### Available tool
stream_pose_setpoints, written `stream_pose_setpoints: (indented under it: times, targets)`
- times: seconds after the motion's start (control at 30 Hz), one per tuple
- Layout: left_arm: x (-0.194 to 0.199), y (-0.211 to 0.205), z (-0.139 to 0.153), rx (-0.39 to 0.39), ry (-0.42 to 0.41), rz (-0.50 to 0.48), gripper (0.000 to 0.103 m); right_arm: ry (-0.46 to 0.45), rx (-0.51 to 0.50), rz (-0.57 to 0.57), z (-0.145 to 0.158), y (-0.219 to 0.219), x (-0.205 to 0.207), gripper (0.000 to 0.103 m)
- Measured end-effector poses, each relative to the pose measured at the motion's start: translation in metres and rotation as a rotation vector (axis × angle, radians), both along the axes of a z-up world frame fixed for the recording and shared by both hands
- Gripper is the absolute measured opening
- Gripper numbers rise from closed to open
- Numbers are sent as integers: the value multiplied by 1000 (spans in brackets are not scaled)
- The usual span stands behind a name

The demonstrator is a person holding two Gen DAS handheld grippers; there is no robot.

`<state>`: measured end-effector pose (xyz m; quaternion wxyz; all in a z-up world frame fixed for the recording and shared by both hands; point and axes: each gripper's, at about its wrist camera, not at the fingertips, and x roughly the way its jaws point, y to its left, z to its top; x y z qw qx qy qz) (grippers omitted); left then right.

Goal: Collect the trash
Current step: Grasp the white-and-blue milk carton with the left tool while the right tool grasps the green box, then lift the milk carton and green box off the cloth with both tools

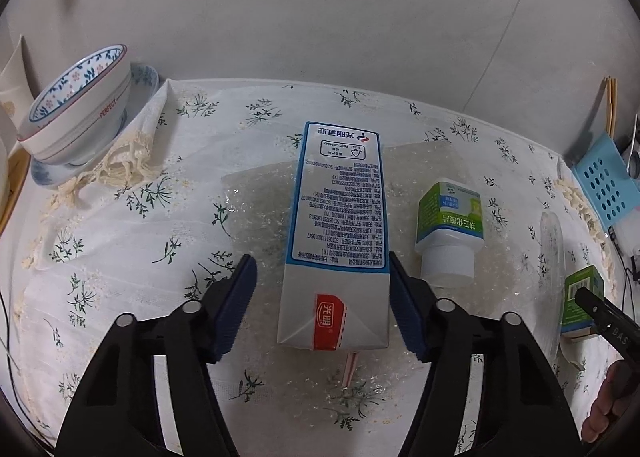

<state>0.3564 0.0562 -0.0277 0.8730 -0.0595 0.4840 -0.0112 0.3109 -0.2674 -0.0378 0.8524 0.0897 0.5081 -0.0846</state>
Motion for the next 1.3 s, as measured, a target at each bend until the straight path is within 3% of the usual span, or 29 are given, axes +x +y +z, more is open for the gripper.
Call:
stream_pose_setpoints:
  times: [0.1, 0.13, 0.23, 0.77, 1.3]
  targets:
    - [2, -2, -2, 2, 15, -17, 40, 6, 6, -13, -2, -1, 1, 61]
    - [2, -2, -1, 4, 14, -19, 40, 10, 7, -15, -3, -2, 1, 50]
    - [-1, -3, 1, 1, 9, -25, 40, 2, 9, -12, -2, -2, 1, 47]
    - [-47, -11, 43, -10, -45, -42, 40, -97, -13, 23, 45, 4, -37, 47]
    - [-100, -28, 63, 5, -29, -69, 40, -133, -25, 58, 76, 0, -89, 47]
